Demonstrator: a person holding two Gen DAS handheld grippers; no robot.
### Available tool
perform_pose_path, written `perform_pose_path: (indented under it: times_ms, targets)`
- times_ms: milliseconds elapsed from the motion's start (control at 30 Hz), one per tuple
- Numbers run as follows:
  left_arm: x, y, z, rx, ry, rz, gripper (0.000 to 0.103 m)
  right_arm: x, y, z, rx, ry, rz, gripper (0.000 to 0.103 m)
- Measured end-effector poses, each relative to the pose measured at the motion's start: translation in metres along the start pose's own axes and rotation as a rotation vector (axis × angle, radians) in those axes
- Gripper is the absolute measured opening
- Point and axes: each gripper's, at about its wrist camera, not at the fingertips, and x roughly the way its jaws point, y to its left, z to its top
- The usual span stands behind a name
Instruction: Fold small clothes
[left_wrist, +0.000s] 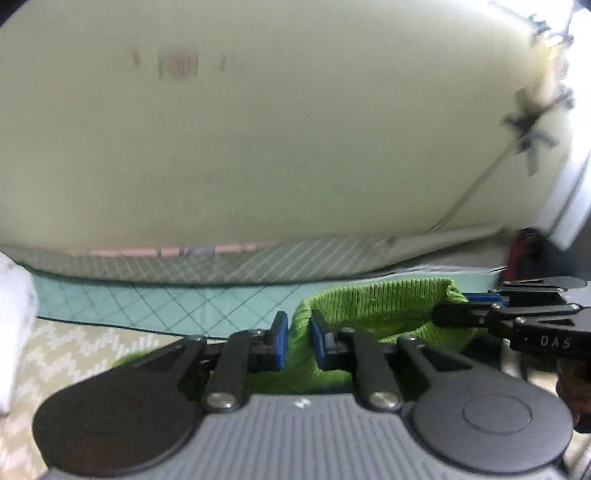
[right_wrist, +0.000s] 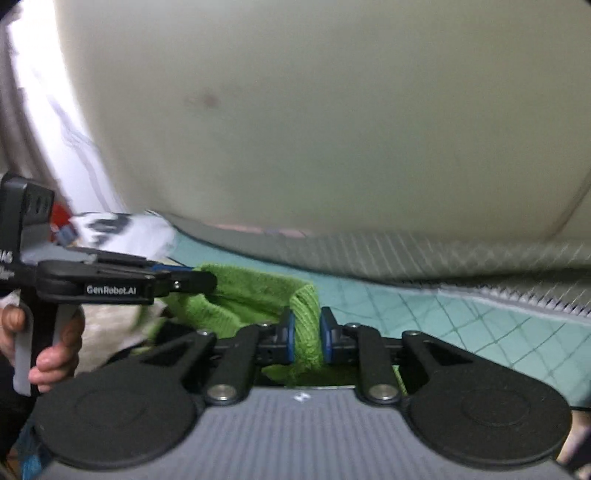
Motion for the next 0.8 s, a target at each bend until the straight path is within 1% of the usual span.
perform_pose_path:
  times_ms: [67, 133, 200, 267, 367, 433, 500, 533, 600, 633, 667, 700, 733, 767, 800]
  targets:
    - [-0.037, -0.009, -0.012, 0.022, -0.059, -0.014, 0.014, -0.036, 0.026, -0.008, -0.059, -0.054, 0.015, 0.012]
    - [-0.077, -0.017, -0.032, 0.04, -0.112, -0.04, 0.014, -0.069, 0.052, -0.023, -0.128, -0.1, 0.018, 0.012]
    - [-0.11, -0.025, -0.054, 0.059, -0.149, -0.072, 0.014, -0.101, 0.076, -0.044, -0.187, -0.138, 0.019, 0.012]
    - [-0.137, -0.033, -0.082, 0.076, -0.164, -0.098, 0.014, -0.127, 0.099, -0.072, -0.253, -0.164, 0.0, 0.012]
    - [-0.161, -0.04, -0.129, 0.082, -0.132, -0.125, 0.014, -0.157, 0.125, -0.117, -0.315, -0.177, -0.031, 0.012]
    - [-0.164, -0.044, -0.157, 0.07, -0.094, -0.131, 0.014, -0.164, 0.138, -0.147, -0.339, -0.166, -0.065, 0.012]
    - [-0.158, -0.045, -0.181, 0.06, -0.051, -0.12, 0.015, -0.165, 0.147, -0.178, -0.339, -0.129, -0.089, 0.012]
    - [-0.153, -0.044, -0.193, 0.049, -0.027, -0.115, 0.016, -0.163, 0.149, -0.192, -0.328, -0.11, -0.098, 0.012]
    - [-0.147, -0.038, -0.209, 0.008, 0.011, -0.114, 0.023, -0.154, 0.152, -0.215, -0.312, -0.081, -0.122, 0.014]
    - [-0.146, -0.033, -0.213, -0.015, 0.02, -0.121, 0.03, -0.15, 0.155, -0.225, -0.31, -0.071, -0.14, 0.015]
    - [-0.147, -0.029, -0.216, -0.033, 0.024, -0.131, 0.037, -0.151, 0.157, -0.232, -0.313, -0.077, -0.152, 0.017]
    - [-0.153, -0.025, -0.217, -0.046, 0.013, -0.139, 0.038, -0.154, 0.157, -0.234, -0.314, -0.087, -0.157, 0.024]
    - [-0.16, -0.02, -0.216, -0.051, -0.008, -0.142, 0.04, -0.159, 0.157, -0.233, -0.307, -0.089, -0.144, 0.032]
    - [-0.17, -0.014, -0.214, -0.059, -0.042, -0.139, 0.041, -0.168, 0.155, -0.229, -0.29, -0.095, -0.101, 0.042]
    - [-0.18, -0.008, -0.212, -0.071, -0.072, -0.135, 0.042, -0.175, 0.153, -0.227, -0.275, -0.111, -0.07, 0.043]
